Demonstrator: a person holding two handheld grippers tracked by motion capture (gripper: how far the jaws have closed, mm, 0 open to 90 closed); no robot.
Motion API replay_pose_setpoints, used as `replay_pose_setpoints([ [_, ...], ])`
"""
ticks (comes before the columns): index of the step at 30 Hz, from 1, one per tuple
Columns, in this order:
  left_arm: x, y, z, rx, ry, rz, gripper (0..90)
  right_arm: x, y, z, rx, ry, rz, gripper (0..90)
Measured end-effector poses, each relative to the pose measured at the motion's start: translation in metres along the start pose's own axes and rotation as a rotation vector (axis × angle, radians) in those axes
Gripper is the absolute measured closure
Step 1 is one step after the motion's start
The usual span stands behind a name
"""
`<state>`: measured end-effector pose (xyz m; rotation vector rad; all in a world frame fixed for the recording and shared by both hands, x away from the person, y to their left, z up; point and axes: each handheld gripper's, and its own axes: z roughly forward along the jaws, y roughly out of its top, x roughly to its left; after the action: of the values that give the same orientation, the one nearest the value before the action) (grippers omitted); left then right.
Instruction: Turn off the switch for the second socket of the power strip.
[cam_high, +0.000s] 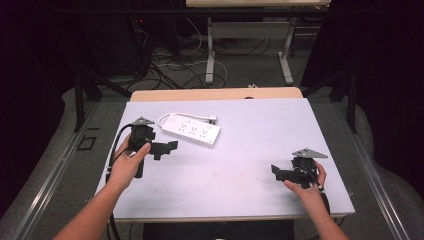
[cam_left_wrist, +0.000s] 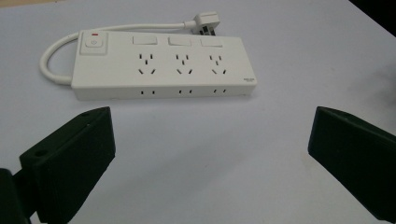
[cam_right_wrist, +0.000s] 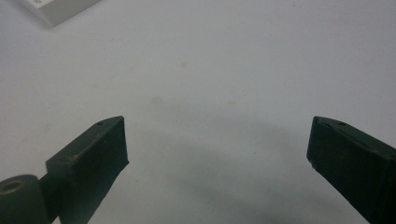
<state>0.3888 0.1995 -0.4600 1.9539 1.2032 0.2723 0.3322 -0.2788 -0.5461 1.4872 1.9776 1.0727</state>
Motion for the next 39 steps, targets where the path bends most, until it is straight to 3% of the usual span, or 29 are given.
replay_pose_setpoints([
  [9,0.007,-0.02,-0.005,-0.007,0.001,-0.039,0.7,0.0,0.0,0.0,0.0,-0.001,0.0,4.6],
  [26,0.024,-0.056,-0.011,-0.028,0.032,-0.074,1.3,0.0,0.0,0.0,-0.002,-0.005,-0.006,4.6],
  [39,0.038,-0.079,-0.012,-0.045,0.048,-0.137,1.9,0.0,0.0,-0.001,0.0,-0.006,-0.003,4.7],
])
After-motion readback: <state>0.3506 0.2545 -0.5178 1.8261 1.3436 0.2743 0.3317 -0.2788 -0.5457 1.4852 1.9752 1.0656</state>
